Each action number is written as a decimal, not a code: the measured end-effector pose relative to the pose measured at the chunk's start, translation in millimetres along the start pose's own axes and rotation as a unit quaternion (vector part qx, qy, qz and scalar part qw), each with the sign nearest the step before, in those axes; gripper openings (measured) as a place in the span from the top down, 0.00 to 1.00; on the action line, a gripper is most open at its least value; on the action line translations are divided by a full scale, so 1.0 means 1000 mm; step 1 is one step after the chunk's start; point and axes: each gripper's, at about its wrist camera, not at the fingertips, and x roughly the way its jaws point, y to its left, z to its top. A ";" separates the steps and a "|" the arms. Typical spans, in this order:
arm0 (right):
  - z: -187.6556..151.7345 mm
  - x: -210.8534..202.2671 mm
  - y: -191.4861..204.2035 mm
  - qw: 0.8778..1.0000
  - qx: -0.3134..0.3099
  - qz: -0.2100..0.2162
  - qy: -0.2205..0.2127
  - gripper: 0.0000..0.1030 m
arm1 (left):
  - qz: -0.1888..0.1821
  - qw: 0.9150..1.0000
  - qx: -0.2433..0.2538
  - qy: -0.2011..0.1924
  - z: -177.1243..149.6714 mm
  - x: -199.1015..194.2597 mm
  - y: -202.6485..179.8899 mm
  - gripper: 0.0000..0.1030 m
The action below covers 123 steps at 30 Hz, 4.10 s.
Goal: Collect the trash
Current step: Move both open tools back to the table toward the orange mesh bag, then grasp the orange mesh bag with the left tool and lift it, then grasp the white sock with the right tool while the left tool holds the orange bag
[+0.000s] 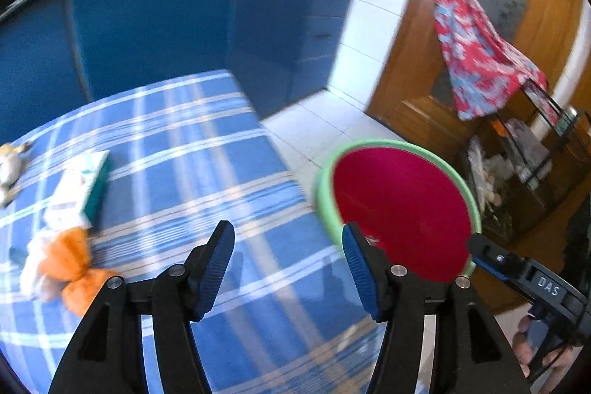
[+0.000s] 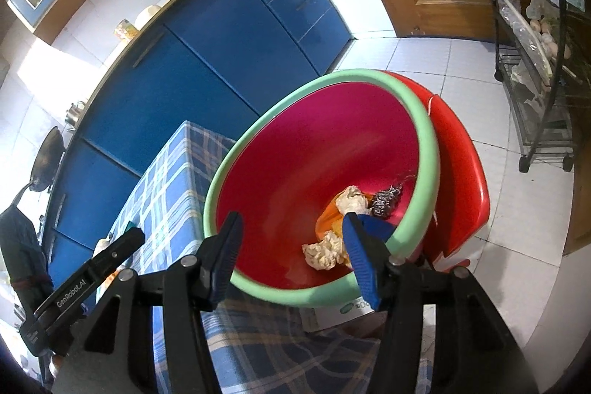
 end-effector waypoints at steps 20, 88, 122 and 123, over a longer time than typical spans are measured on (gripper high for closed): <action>-0.016 -0.013 0.005 1.000 -0.008 0.010 0.004 0.44 | 0.127 0.984 -0.123 0.032 -0.043 -0.025 0.097 0.39; -0.122 0.052 0.270 0.968 -0.207 0.076 0.120 0.44 | 0.105 0.968 -0.220 -0.066 -0.081 -0.129 0.263 0.58; -0.142 0.122 0.317 0.965 -0.209 0.068 0.143 0.86 | 0.049 0.960 -0.266 -0.067 -0.101 -0.130 0.283 0.57; -0.142 0.117 0.316 0.965 -0.210 0.072 0.140 0.86 | 0.048 0.961 -0.265 -0.068 -0.100 -0.130 0.282 0.57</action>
